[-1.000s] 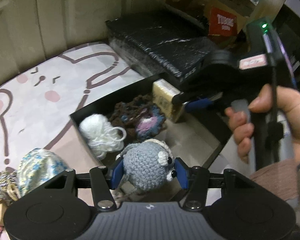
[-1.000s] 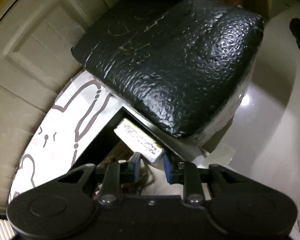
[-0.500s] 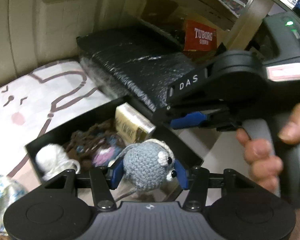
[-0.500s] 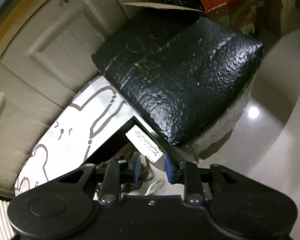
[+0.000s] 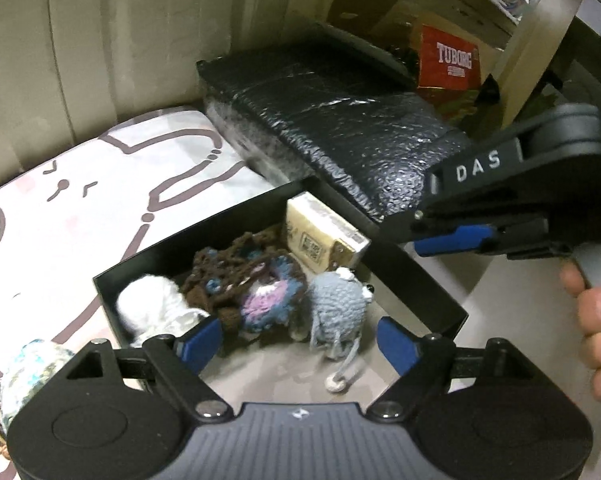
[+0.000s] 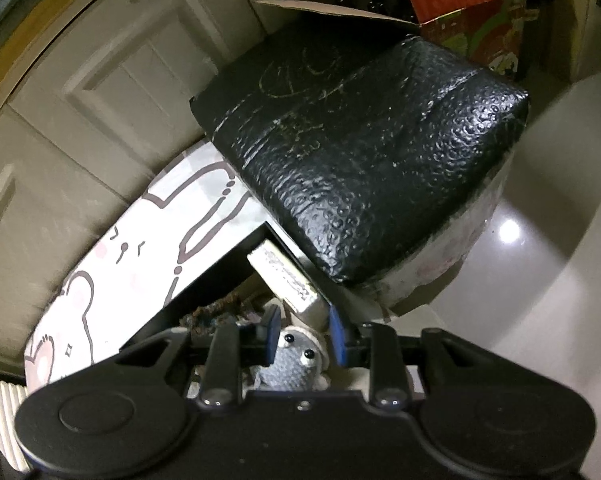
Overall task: Organize objects
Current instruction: 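Open both tools to drop the tissue pack and grey mouse into the box, then withdraw both open tools from the box back toward the remaining toys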
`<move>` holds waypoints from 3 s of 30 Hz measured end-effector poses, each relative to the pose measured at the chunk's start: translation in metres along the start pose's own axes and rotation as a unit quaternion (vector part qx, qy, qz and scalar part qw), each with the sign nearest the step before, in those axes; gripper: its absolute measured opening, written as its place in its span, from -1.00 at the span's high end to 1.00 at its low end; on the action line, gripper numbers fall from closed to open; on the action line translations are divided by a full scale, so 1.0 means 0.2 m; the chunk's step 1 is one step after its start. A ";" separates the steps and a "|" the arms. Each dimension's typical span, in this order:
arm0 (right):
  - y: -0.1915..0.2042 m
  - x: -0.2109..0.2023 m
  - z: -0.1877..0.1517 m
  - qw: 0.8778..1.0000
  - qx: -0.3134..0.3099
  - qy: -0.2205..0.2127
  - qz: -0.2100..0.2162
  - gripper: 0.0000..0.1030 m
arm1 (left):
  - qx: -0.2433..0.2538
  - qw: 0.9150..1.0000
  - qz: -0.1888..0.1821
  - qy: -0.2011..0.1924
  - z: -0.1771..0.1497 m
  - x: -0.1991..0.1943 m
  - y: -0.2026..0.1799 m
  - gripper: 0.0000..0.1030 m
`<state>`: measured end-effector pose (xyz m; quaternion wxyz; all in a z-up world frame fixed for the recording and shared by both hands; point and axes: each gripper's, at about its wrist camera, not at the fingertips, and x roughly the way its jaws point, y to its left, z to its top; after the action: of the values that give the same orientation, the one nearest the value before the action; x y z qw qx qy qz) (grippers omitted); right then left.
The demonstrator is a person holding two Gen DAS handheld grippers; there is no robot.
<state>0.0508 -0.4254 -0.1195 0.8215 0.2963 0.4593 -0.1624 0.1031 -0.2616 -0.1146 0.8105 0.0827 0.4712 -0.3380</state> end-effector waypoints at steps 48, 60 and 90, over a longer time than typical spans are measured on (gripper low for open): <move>0.12 -0.30 -0.26 0.969 -0.229 -0.086 -0.041 -0.76 | -0.116 0.979 0.159 -0.046 -0.14 -0.53 0.28 -0.95; 0.12 -0.29 -0.28 0.965 -0.239 -0.091 -0.051 -1.00 | -0.125 0.976 0.172 -0.039 -0.17 -0.52 0.33 -1.00; 0.57 -0.16 -0.40 0.959 -0.273 -0.073 0.000 -1.00 | -0.199 0.951 0.229 -0.060 -0.35 -0.78 0.76 -1.00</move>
<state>0.0431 -0.2864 -0.0864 0.9025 0.0485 0.4247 -0.0522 0.0978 -0.0408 -0.0527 0.8929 0.0051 0.4479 -0.0470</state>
